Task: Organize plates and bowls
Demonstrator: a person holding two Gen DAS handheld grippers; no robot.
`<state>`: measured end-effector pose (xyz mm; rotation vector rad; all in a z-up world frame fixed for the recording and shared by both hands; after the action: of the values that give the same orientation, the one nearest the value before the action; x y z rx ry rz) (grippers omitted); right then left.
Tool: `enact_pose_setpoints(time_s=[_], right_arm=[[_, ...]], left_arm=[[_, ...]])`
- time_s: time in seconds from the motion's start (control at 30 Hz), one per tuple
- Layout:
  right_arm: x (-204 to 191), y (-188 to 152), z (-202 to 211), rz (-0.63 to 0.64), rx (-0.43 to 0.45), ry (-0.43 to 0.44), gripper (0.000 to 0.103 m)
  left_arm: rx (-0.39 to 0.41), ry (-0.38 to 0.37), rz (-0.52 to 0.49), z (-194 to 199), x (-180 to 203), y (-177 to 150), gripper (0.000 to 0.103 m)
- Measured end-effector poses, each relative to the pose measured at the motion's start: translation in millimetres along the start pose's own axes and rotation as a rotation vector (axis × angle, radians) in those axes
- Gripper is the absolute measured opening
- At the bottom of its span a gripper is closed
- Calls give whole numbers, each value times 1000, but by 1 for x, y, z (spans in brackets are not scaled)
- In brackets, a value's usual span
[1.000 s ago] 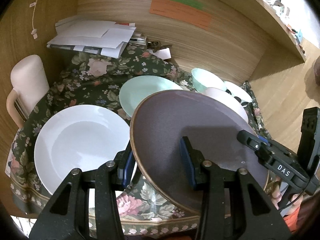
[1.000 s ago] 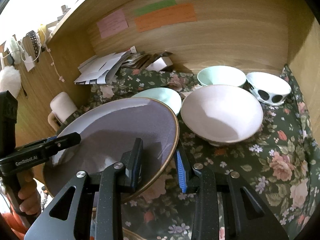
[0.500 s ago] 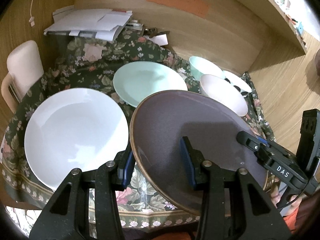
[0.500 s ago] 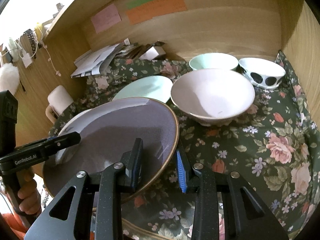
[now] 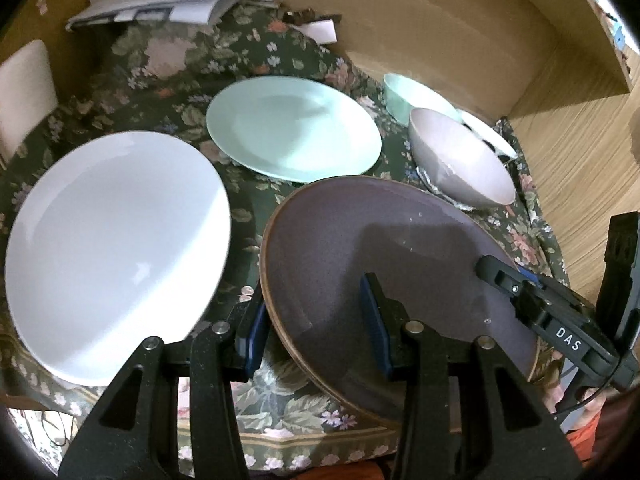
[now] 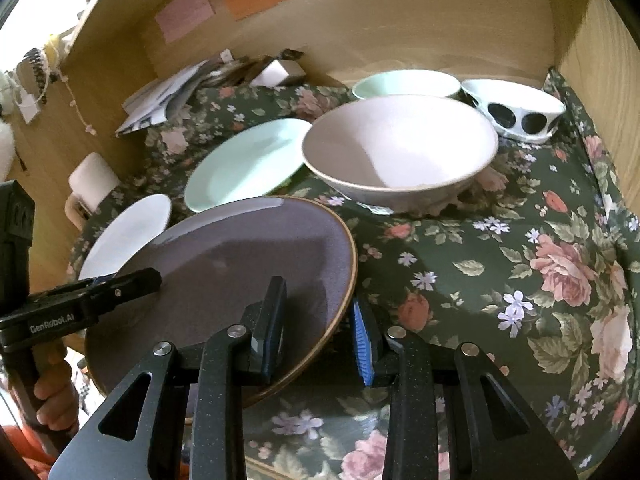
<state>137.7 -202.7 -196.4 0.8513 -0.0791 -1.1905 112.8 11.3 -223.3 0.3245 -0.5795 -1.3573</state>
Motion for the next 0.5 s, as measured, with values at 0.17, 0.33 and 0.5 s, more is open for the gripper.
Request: enact_pose_setpoints(time_s=[0.17,0.33,0.5], right_arm=[[10,-3,-5,-16,-21,-12,28],[16,-7,-11,-39,-49,-15,28],[14,-8,-11,-24,-63,-33,31]], left_arm=[[-23,3,-21,-10,6,-3,42],[-46,6,-27,-18,6,-7,42],[-40,11,-35,-19,5,-8,42]])
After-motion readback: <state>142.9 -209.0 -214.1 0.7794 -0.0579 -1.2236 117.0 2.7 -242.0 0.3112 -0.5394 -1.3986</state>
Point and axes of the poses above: each gripper's, at about its wrist camera, not at the fingertips, and z roughly against the way its jaws point, x to its right, y to its top, the point moved 3 cm from there along -z, roughly the way its jaws point, and after that the axes turned 5 degrees about y, right-handed, at the moved point
